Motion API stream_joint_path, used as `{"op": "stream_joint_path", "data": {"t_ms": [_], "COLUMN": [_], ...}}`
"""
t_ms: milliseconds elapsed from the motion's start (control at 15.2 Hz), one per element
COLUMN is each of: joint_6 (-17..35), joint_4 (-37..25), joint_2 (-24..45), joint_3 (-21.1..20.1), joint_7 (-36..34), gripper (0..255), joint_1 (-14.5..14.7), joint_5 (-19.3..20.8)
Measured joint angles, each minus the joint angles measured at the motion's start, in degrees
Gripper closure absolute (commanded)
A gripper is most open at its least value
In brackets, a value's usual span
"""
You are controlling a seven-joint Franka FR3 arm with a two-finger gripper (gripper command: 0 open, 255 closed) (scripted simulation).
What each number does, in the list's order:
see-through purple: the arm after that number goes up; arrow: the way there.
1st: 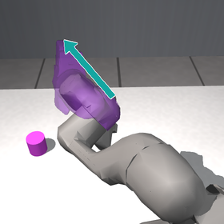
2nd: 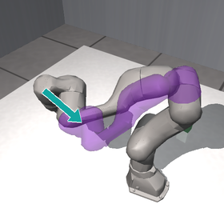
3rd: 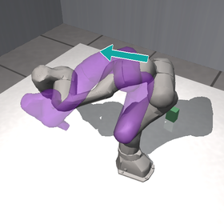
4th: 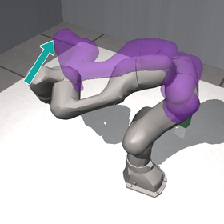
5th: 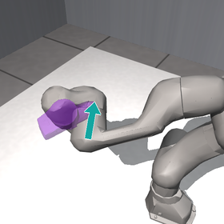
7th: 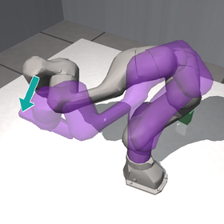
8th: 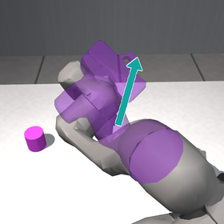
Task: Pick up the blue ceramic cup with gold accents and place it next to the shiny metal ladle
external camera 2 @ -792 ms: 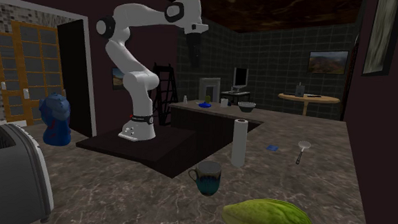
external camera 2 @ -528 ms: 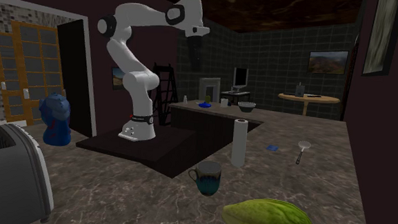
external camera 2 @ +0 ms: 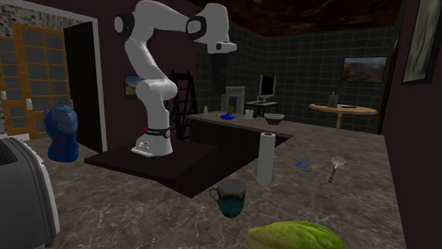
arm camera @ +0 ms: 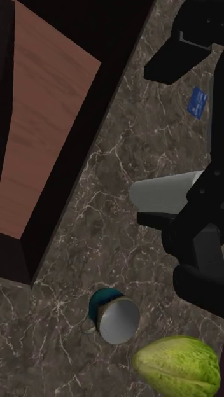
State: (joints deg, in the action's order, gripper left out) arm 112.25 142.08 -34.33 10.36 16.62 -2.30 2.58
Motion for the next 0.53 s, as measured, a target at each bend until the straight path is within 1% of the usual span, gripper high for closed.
{"op": "stream_joint_path", "data": {"t_ms": [198, 528], "joint_6": [4.62, 9.88], "joint_4": [-0.89, -4.12], "joint_2": [5.82, 14.95], "joint_3": [3.15, 7.44], "joint_7": [3.03, 7.62], "gripper": [0, 0], "joint_1": [-0.77, -1.38], "joint_5": [0.41, -0.52]}}
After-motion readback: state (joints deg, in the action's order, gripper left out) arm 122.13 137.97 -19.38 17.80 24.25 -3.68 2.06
